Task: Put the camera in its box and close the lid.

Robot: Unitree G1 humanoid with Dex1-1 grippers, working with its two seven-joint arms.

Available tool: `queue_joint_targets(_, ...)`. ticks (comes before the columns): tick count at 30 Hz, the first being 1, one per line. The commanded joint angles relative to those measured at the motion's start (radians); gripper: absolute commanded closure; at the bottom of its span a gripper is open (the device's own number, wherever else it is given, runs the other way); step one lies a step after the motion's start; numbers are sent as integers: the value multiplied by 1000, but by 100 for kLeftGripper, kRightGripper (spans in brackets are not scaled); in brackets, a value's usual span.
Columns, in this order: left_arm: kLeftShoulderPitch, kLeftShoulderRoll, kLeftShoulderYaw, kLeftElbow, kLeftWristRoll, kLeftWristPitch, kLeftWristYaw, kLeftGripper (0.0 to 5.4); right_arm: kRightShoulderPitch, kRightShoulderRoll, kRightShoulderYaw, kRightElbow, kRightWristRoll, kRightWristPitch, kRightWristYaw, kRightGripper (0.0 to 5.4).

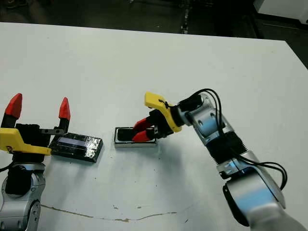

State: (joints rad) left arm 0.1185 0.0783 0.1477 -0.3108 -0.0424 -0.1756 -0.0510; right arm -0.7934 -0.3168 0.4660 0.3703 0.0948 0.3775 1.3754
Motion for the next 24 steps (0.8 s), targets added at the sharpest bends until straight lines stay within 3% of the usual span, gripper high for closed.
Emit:
queue_joint_targets(1, 14, 6, 3, 12, 4, -7, 2, 0, 28, -40, 16, 21, -40, -7, -11, 236)
queue_joint_targets(19, 15, 3, -1, 10, 4, -2, 4, 0, 26, -64, -34, -24, -17, -27, -32, 7)
queue_joint_targets(24, 17, 2, -2, 4, -4, 6, 0, 0, 39, -87, -99, -65, 30, -30, -26, 1)
